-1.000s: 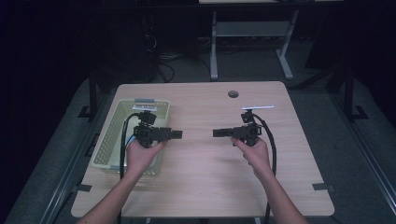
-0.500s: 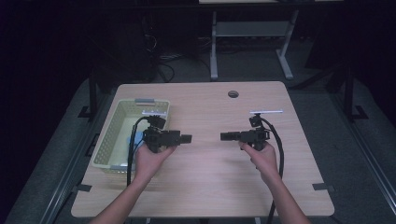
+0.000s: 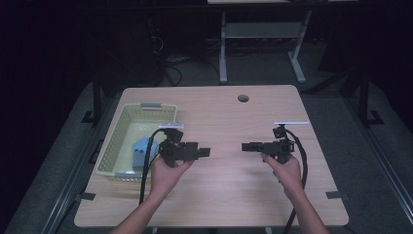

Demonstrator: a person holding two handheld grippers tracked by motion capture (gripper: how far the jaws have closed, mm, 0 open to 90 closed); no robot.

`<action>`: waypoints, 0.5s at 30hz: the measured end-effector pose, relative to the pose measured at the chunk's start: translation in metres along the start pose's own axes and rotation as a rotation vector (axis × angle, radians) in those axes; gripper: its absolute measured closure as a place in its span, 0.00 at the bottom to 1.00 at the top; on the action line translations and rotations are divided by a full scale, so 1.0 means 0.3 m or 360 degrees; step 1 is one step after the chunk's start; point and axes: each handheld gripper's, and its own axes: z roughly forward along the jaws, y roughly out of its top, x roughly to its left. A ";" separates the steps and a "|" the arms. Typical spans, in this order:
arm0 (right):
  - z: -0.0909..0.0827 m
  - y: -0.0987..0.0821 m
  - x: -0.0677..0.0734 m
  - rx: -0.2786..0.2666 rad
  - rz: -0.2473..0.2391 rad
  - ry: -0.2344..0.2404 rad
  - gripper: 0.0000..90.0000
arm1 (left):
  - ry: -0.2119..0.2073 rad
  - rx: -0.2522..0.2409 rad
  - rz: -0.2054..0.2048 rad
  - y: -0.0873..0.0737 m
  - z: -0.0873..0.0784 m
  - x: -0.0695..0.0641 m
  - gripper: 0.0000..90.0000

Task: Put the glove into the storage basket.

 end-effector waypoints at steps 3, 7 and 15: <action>-0.013 -0.017 -0.015 0.0007 -0.0003 -0.0016 0.42 | -0.0014 0.0002 0.0009 -0.011 0.020 -0.010 0.34; -0.033 -0.046 -0.038 0.0011 0.0003 -0.0043 0.40 | -0.0038 0.0007 0.0018 -0.034 0.042 -0.023 0.33; -0.103 -0.105 -0.110 -0.0019 0.0044 -0.0086 0.38 | -0.0064 0.0022 0.0051 -0.083 0.066 -0.057 0.31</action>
